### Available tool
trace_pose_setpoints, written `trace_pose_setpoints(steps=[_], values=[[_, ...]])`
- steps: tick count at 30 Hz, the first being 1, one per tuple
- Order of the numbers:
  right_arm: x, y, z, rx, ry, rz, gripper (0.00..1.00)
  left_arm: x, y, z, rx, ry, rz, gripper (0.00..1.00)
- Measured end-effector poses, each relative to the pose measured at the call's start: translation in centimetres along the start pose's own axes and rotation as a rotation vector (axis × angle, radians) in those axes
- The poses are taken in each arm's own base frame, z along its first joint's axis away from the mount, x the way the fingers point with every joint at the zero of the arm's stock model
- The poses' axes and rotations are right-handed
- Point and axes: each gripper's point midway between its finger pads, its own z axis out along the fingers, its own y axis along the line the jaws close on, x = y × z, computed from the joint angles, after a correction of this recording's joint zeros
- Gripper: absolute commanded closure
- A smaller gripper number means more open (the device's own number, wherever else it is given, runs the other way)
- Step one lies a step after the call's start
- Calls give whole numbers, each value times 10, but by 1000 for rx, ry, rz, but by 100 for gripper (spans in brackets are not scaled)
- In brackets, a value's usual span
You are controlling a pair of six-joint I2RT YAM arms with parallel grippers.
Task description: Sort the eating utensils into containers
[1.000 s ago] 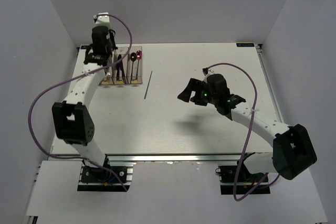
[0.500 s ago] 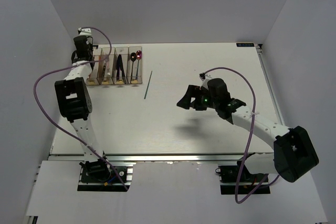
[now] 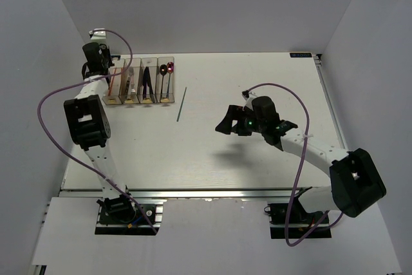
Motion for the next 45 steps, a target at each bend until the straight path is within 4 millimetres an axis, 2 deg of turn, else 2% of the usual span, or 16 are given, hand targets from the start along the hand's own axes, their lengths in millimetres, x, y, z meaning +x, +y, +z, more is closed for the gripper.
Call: trace_pose_setpoints(steps=[4,8,14,16,18,21,25,27,30,32,34,36,39,41,43,45], values=[[-2,2,1,-9,-6,-4,13,-6,-8,1,44,-26,-8,63],[-2,2,1,-12,-8,-5,13,-3,-12,1,62,-24,-6,39],[-2,2,1,-12,-7,-11,12,20,-16,-3,67,24,-23,28],[-3,0,1,-1,-12,-15,11,20,-19,-8,71,40,-70,26],[-4,-3,1,14,-21,-19,11,10,-23,-18,77,52,-132,26],[-7,-9,-1,53,-40,-19,11,-22,-34,-44,81,55,-190,25],[-12,-15,-6,71,-53,-7,11,-84,-58,-91,61,-10,-224,24],[-15,-14,-11,70,-61,-3,11,-107,-68,-111,69,-39,-231,29],[-14,-9,-21,52,-80,-12,11,-121,-80,-122,113,-28,-238,33],[-13,-8,-26,48,-86,-15,11,-112,-95,-120,143,20,-232,38],[-12,-8,-29,54,-83,-17,11,-91,-132,-121,210,94,-211,44],[-10,-10,-32,68,-77,-18,11,-61,-189,-129,312,186,-172,52],[-9,-12,-41,90,-84,-29,11,-10,-275,-157,478,321,-96,54],[-12,-9,-48,94,-104,-37,11,19,-316,-178,556,393,-52,53],[-15,-7,-55,97,-122,-47,11,45,-340,-197,601,458,-15,53],[-17,-7,-60,104,-136,-57,11,61,-349,-208,608,501,7,51]])
